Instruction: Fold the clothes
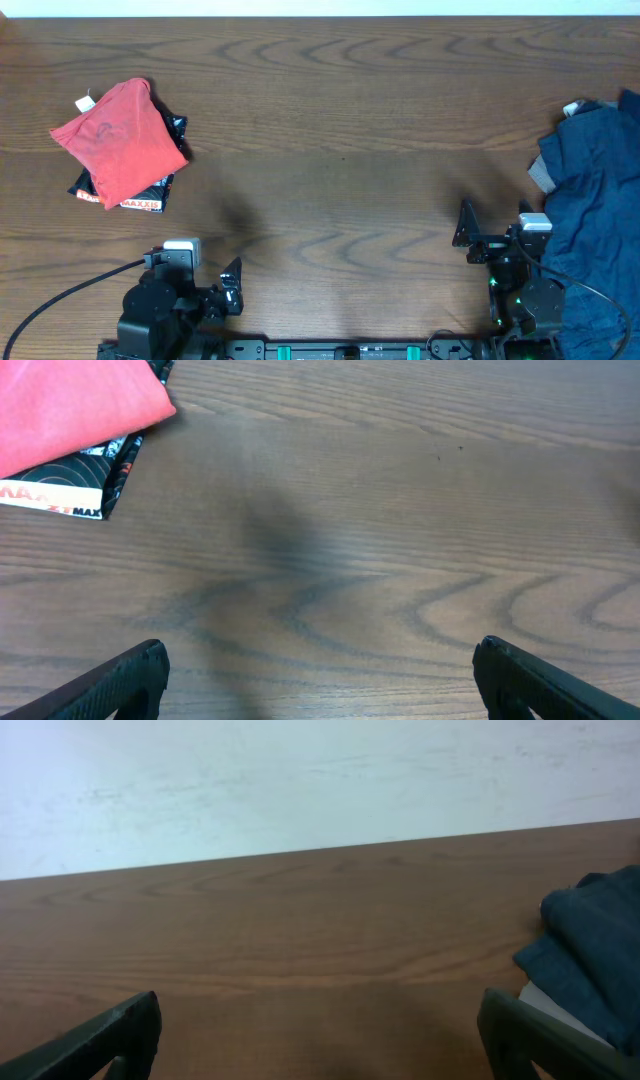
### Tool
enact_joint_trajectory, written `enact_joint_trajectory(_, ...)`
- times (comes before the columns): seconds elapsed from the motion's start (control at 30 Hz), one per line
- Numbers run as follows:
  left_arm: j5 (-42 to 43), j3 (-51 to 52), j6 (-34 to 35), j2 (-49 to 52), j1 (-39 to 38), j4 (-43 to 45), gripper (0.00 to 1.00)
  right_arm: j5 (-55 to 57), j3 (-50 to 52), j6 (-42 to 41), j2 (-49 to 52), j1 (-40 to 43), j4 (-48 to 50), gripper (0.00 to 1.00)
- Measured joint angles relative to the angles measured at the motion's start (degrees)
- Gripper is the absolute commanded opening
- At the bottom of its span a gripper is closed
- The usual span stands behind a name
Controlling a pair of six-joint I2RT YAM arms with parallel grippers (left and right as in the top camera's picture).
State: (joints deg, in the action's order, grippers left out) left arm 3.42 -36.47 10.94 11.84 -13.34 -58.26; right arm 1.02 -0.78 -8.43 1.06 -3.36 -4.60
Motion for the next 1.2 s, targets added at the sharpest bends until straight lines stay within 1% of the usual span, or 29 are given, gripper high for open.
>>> enact_joint_trajectory(0.23,-0.09,0.20,-0.09,-0.59,0.57,-0.13,0.98,-0.02,0.00,0.00,0.00,0.00,0.00,0.99)
enact_joint_trajectory(0.33,-0.98,1.81,-0.44,-3.37,3.61,-0.28,0.98,-0.02,0.02,0.00,0.00,0.00,0.00,0.99)
enact_joint_trajectory(0.47,-1.88,7.52,-0.52,-9.25,8.83,3.37,0.98,-0.02,0.02,0.00,0.00,0.00,0.04,0.99)
enact_joint_trajectory(0.57,-2.23,12.79,-0.83,-10.97,12.02,9.46,0.98,-0.02,0.04,0.00,0.00,0.00,0.04,0.99)
enact_joint_trajectory(0.63,-2.34,16.24,-0.92,-10.97,13.38,15.58,0.98,-0.02,0.04,0.00,0.00,0.00,0.07,0.99)
enact_joint_trajectory(0.8,-2.34,25.20,-1.14,-11.23,14.47,36.00,0.98,-0.02,0.07,0.00,0.00,0.00,0.07,0.99)
enact_joint_trajectory(0.87,-2.32,29.20,-1.31,-11.23,14.47,45.62,0.98,-0.02,0.07,0.00,0.00,0.00,0.09,0.99)
enact_joint_trajectory(0.93,-2.36,32.44,-1.36,-11.26,14.47,52.92,0.98,-0.02,0.07,0.00,0.00,0.00,0.07,0.99)
enact_joint_trajectory(1.03,-2.27,34.58,-1.42,-11.08,14.47,55.32,0.98,-0.02,0.11,0.00,-0.02,0.00,0.17,0.99)
enact_joint_trajectory(1.2,-2.32,34.58,-1.77,-11.21,14.47,55.36,0.98,-0.04,0.11,0.02,0.02,0.00,0.15,0.99)
